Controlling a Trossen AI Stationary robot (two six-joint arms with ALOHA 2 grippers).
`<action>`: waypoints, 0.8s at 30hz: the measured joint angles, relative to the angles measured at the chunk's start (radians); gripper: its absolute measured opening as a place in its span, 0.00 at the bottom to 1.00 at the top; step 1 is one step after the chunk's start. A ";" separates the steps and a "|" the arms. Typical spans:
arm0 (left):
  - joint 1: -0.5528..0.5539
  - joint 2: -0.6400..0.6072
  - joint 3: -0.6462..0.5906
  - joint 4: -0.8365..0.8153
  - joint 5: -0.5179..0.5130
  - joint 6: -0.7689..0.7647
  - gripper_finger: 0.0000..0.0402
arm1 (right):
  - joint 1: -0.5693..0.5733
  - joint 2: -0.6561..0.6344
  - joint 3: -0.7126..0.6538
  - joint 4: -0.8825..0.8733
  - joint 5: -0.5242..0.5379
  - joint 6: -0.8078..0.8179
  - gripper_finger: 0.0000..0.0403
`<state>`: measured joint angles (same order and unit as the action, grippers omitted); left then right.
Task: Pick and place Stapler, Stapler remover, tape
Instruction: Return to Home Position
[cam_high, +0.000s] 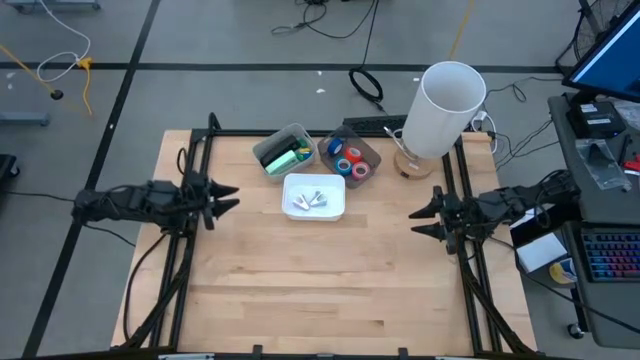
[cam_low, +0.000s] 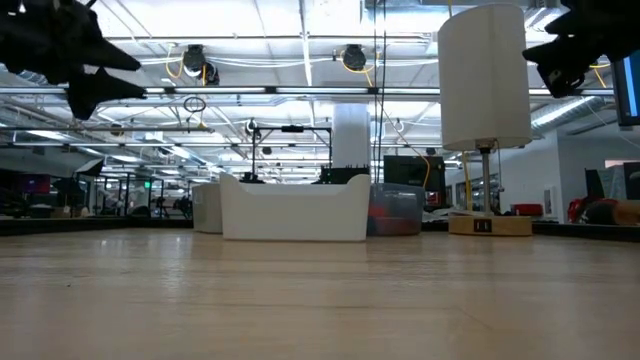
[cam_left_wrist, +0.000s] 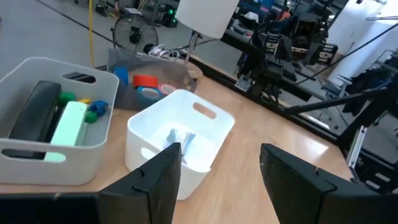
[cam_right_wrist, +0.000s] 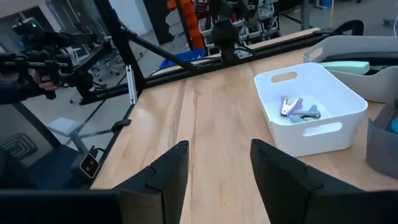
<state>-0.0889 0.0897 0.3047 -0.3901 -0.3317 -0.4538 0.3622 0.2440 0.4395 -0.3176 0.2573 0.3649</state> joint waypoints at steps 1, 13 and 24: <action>0.000 -0.011 -0.012 0.000 0.000 0.000 0.54 | 0.000 -0.016 -0.013 0.000 0.000 0.000 0.41; 0.000 -0.085 -0.216 0.224 0.125 0.007 0.54 | 0.000 -0.208 -0.180 0.064 0.000 0.053 0.41; 0.001 -0.071 -0.253 0.319 0.204 0.054 0.54 | 0.000 -0.241 -0.269 0.060 0.003 0.094 0.41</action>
<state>-0.0875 0.0185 0.0521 -0.0711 -0.1272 -0.3996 0.3618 0.0032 0.1702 -0.2581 0.2600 0.4591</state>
